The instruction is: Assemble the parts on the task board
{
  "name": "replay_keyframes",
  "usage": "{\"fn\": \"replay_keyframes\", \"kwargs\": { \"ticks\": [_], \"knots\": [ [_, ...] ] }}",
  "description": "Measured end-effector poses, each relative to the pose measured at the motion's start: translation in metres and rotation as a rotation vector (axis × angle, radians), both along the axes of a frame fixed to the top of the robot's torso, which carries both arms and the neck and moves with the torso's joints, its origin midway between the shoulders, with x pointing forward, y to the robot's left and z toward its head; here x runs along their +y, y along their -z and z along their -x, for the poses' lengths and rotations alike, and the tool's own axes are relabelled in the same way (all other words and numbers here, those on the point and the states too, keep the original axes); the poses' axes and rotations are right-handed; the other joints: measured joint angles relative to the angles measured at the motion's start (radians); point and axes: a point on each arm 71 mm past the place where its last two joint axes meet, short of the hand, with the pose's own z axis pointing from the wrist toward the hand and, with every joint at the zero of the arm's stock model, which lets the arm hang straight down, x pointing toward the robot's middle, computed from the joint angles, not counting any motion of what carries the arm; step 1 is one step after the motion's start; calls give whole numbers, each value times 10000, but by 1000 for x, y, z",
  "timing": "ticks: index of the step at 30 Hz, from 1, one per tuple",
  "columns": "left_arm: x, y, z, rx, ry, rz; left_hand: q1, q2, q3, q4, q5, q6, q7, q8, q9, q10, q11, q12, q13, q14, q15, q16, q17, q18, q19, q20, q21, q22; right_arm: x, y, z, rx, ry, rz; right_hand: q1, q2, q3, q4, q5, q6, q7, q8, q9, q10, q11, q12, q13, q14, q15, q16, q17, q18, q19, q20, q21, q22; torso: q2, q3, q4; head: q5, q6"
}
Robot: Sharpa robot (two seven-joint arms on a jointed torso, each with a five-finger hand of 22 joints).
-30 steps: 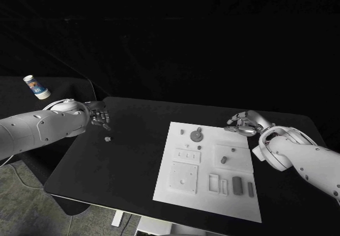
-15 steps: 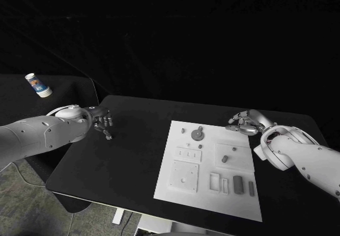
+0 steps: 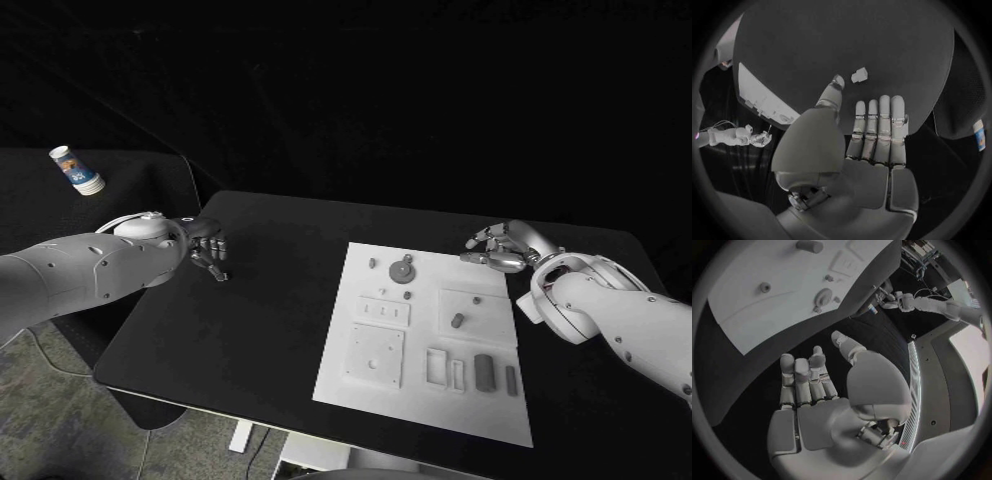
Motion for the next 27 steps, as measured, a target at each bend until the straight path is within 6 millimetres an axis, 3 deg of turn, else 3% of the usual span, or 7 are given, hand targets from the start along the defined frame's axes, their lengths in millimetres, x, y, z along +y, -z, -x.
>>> {"fn": "replay_keyframes", "kwargs": {
  "ticks": [15, 27],
  "knots": [
    [-5, 25, 2, 320, 127, -230, 186, 186, 115, 52, 0, 107, 35, 39, 27, 337, -17, 114, 71, 169, -91, 0, -10, -4, -36, -36, 1, 49, 1, 0, 0, 21, -1, -23, 0, 0, 28, 27, 0, 0, 0, 0, -1, 0, 0, 0, 0, -1, 1, 0, 1, -1, 0, 0, 0, 1, -1, 1, 3, 89, -82],
    [-9, 26, -4, -136, 345, -304, 368, 293, 304, 54, 0, 136, 6, 38, 26, 373, 19, 152, 70, 277, -124, 0, 2, -43, 42, -35, 1, 72, 1, 0, 0, 31, -8, -29, -40, 40, 27, 27, 0, 1, -1, 0, -1, 0, 0, 0, 0, -8, 8, 0, 1, 0, 0, 0, 0, 1, -1, 0, 2, 43, -74]
  ]
}}
